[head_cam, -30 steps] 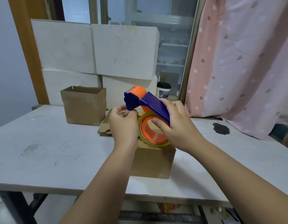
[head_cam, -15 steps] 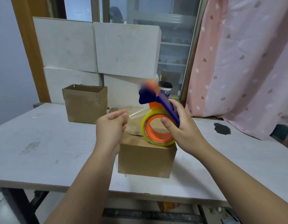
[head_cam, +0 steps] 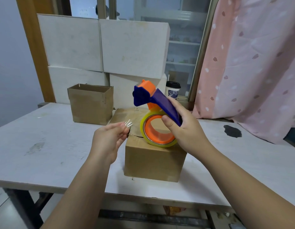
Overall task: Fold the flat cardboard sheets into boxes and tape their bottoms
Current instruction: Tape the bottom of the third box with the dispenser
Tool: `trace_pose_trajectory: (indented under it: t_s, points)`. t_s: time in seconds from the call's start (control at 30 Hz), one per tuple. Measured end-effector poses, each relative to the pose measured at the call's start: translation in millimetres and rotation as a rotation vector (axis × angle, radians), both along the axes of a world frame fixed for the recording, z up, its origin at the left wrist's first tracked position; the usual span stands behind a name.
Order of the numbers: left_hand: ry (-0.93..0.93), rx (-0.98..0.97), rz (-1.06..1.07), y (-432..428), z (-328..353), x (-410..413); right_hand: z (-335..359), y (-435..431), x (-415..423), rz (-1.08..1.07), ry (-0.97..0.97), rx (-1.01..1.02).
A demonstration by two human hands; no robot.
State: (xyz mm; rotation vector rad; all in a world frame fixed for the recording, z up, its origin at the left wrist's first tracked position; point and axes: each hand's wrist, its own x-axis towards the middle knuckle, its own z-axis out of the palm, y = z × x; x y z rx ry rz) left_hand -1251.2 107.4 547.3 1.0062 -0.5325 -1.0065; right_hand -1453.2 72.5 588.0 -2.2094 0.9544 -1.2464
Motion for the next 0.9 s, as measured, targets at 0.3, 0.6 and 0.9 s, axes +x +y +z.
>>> trace_pose_trajectory:
  t_s: [0.3, 0.6, 0.9]
  points:
    - [0.192, 0.083, -0.116, 9.2, -14.9, -5.0, -10.4, 2.3, 12.6, 0.049, -0.204, 0.075]
    - [0.258, 0.079, -0.006, 7.1, -12.9, -12.7, -11.8, 2.0, 9.2, 0.091, -0.324, 0.124]
    - [-0.301, 0.134, 0.201, 3.1, -20.7, -14.3, -13.7, 2.4, 8.6, 0.111, -0.375, 0.099]
